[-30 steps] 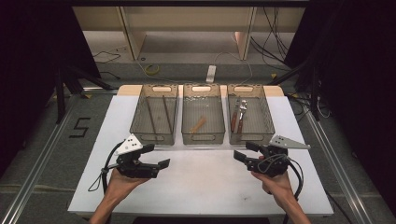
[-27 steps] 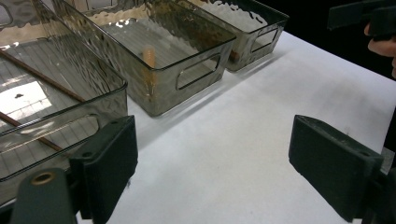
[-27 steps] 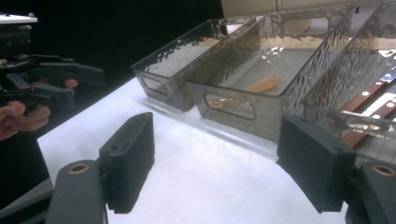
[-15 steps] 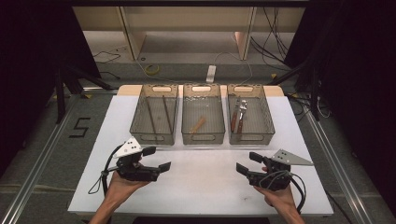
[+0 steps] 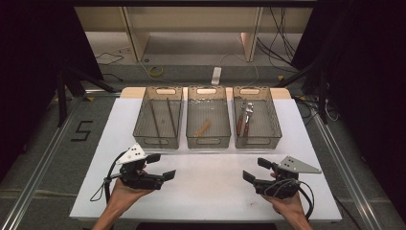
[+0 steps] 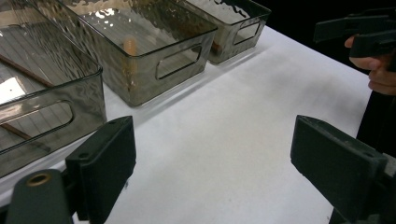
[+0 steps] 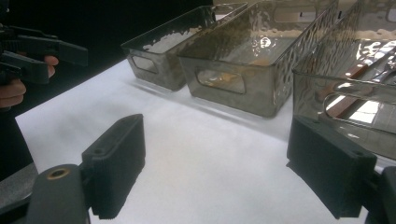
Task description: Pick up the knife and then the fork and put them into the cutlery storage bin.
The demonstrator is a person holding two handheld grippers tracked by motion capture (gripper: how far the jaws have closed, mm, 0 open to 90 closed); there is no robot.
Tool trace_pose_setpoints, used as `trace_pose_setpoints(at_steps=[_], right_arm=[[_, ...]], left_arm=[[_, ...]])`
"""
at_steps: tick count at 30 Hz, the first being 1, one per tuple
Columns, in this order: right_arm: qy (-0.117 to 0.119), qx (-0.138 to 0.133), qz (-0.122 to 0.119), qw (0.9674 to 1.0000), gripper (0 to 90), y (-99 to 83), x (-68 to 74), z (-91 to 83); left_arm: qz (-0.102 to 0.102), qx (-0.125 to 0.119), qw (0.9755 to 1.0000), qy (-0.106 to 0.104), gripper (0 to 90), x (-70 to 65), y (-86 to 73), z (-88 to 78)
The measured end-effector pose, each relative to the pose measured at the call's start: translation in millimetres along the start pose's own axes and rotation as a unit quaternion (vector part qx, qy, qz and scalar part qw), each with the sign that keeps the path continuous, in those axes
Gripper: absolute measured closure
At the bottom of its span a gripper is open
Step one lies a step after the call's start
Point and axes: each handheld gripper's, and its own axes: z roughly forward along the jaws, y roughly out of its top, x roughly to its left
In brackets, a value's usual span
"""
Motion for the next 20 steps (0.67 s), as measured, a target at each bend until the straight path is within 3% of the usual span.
trace_pose_setpoints(at_steps=[20], right_arm=[[0.000,-0.002,0.002,1.0000,20.3,0.7,-0.3,1.7]], left_arm=[[0.001,-0.003,1.0000,0.007,13.6,1.5,0.8,-0.6]])
